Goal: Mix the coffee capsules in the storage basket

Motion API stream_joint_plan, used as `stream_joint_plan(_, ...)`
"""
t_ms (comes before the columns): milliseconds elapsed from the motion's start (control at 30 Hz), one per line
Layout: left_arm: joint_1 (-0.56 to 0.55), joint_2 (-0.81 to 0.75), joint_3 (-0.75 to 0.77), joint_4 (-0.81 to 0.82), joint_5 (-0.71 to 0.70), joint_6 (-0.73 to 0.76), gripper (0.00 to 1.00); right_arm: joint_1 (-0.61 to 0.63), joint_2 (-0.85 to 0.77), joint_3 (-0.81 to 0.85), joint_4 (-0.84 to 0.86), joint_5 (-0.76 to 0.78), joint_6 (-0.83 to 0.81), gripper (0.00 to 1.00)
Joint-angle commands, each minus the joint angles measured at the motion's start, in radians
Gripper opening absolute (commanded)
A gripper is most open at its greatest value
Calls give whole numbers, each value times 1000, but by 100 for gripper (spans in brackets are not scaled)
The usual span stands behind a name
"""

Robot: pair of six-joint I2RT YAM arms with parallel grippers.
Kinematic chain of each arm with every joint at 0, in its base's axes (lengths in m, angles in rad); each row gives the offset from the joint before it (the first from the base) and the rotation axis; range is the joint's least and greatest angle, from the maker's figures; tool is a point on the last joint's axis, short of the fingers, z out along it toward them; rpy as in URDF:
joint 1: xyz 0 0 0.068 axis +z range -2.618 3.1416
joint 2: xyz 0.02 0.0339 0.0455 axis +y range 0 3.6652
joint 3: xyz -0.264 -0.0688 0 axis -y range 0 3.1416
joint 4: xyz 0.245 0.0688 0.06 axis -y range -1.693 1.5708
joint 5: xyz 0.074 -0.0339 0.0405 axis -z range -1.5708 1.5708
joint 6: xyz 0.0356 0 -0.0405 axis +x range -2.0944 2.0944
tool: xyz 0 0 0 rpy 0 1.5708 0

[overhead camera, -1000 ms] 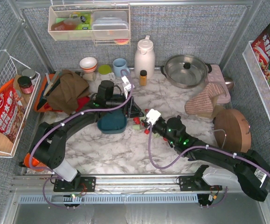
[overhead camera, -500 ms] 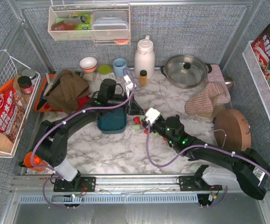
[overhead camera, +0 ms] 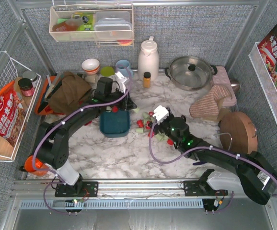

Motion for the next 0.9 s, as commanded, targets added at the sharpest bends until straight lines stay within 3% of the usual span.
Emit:
stream_joint_plan(0,38,52,41,-68,-243,47,0,-7,40,40,-56,20,22,73)
stream_joint_plan(167,44,187,179,-239,-376,97,1,-7,95,86,-124,-82,8,73)
stream_joint_plan(400,45,281,270,-329,-651,123,2,-7,102,106,-158,-126,19,73)
stream_joint_plan(600,46,231,217,-261,-656,110,4,-8,131,131,-188,-160,24,72)
stream_joint_plan(867,45,280,219,-253,-685,140,9,-7,216,158,-181,-212,4,72)
